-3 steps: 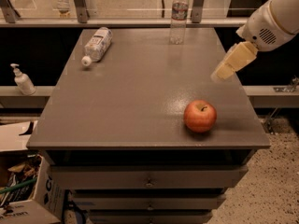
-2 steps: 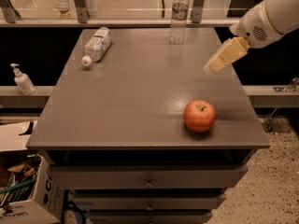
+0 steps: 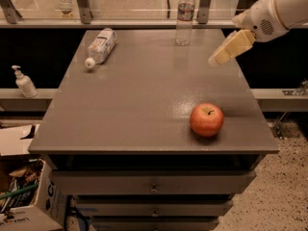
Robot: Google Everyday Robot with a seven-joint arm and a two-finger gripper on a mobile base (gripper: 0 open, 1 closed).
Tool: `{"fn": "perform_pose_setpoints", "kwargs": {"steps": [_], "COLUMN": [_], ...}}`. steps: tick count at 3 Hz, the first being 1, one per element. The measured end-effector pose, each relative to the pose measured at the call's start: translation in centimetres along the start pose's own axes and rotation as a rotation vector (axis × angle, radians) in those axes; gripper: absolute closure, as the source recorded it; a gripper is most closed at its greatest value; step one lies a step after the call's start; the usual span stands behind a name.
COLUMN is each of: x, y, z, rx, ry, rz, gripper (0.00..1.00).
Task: Knock water bottle over
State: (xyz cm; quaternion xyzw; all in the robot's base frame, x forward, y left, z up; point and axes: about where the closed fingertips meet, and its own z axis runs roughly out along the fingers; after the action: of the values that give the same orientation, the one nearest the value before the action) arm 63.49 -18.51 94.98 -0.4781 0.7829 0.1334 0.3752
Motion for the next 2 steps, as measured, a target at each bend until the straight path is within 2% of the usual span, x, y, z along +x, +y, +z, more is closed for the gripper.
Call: {"fn": "perform_pose_setpoints", "kwargs": {"steps": [1,2], "x": [0.59,0.66], "y": [0.55,1.3], "z": [0.49,1.19], "rx": [-0.005,0.002], "ry": [0.02,-0.008], "rz": [0.019,0.044], "gripper": [0.0,0.0]}}
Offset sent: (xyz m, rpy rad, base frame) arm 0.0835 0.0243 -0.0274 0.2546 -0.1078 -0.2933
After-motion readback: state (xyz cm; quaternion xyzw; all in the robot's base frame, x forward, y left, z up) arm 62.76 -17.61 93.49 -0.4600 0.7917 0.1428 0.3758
